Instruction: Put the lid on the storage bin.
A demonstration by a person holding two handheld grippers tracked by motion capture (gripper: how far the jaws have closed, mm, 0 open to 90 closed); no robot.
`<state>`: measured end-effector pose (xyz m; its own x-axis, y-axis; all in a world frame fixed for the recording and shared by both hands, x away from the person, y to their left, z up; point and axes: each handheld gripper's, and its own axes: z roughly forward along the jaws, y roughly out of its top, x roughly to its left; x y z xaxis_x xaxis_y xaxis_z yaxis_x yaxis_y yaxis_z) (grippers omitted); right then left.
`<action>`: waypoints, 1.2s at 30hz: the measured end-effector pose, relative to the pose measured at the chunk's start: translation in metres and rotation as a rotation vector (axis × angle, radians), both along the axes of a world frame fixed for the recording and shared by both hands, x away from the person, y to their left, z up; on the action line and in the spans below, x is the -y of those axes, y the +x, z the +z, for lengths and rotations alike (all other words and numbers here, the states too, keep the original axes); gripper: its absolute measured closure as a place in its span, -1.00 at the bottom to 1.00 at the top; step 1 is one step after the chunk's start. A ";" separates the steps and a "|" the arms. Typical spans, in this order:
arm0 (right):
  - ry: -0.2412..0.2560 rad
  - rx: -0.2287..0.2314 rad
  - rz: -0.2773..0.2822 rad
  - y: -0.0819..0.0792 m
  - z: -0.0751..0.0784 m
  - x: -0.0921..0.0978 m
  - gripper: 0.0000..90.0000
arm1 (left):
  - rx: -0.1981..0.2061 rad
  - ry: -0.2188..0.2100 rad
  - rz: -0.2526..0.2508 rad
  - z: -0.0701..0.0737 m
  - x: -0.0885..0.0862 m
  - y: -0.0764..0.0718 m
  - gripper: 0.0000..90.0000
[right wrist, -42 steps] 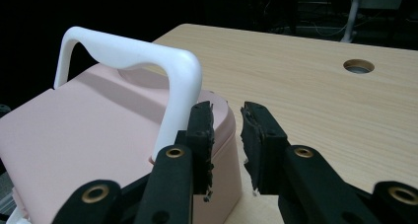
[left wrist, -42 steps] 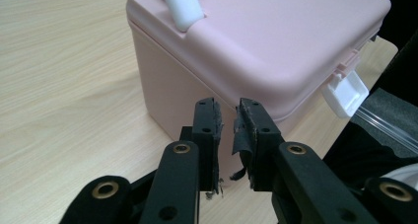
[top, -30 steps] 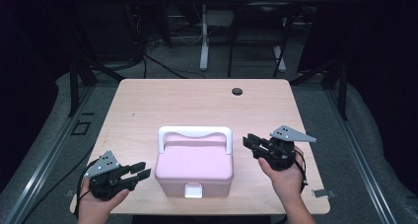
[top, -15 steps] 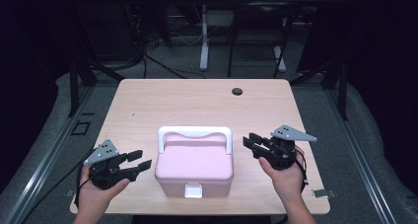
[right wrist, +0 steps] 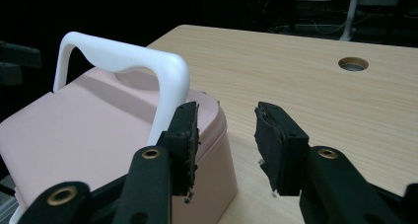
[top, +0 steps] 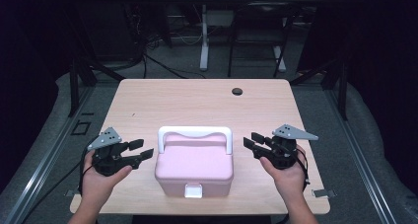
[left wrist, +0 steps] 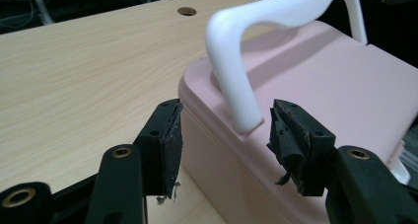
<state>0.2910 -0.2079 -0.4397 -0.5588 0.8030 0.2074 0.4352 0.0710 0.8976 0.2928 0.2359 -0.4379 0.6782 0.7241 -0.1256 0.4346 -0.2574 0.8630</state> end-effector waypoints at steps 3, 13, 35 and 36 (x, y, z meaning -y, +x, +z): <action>0.006 0.008 0.007 0.000 0.001 0.000 0.25 | 0.009 -0.005 0.013 0.002 -0.001 0.005 0.02; -0.043 0.009 -0.003 0.002 -0.002 0.001 0.06 | 0.002 -0.007 0.065 -0.001 -0.002 0.024 0.00; -0.135 0.022 -0.036 0.007 -0.016 0.004 0.10 | -0.029 0.010 0.127 -0.033 -0.028 0.031 -0.01; -0.134 0.021 -0.036 0.007 -0.017 0.004 0.11 | -0.024 0.012 0.127 -0.035 -0.029 0.030 -0.01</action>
<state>0.2980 -0.2123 -0.4563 -0.5322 0.8424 0.0848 0.4204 0.1759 0.8901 0.3229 0.2645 -0.4731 0.5775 0.8056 -0.1320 0.4853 -0.2087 0.8491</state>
